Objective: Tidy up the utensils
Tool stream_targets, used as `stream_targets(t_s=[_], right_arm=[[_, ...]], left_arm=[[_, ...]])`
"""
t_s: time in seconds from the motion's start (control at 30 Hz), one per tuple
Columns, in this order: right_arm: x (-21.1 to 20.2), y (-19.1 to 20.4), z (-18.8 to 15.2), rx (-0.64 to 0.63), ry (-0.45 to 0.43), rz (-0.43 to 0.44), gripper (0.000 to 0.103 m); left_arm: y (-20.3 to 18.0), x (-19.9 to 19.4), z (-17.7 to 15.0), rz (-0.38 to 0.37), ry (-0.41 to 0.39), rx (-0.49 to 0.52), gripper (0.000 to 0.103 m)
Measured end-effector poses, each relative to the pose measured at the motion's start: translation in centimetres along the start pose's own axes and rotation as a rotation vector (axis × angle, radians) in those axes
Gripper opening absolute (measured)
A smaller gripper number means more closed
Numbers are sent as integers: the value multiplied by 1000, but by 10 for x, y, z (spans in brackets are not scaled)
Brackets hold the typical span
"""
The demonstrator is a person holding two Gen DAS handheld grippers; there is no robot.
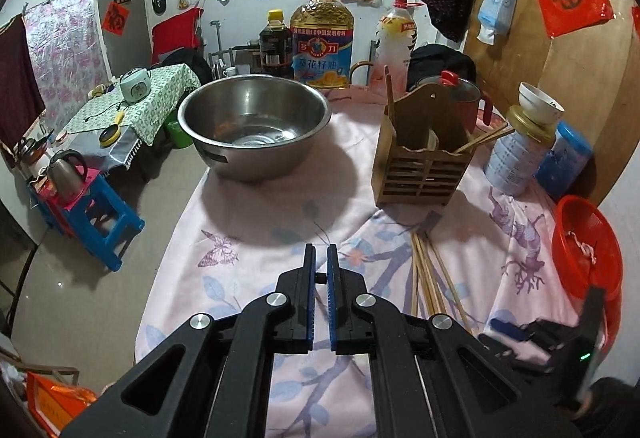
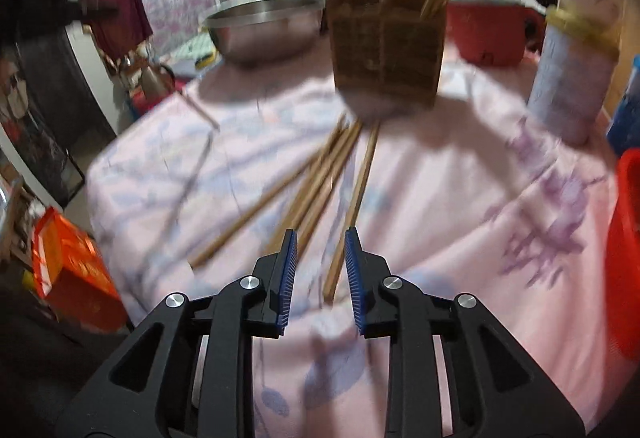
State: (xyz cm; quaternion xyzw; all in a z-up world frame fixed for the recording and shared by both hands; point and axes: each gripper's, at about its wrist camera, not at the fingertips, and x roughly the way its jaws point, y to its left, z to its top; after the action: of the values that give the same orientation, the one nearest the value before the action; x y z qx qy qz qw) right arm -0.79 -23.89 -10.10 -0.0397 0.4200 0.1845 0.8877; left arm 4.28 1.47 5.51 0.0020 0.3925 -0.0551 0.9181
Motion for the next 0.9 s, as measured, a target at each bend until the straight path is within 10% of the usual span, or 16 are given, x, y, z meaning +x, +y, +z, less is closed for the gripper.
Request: stream_targets(t_s=[0.37, 0.9], right_arm=[[-9, -12, -7, 62, -50, -48, 9], [-139, -56, 141, -110, -329, 3, 6]], left_arm=[[-4, 18, -5, 21, 60, 23, 7], [-31, 1, 81, -10, -67, -64, 6]])
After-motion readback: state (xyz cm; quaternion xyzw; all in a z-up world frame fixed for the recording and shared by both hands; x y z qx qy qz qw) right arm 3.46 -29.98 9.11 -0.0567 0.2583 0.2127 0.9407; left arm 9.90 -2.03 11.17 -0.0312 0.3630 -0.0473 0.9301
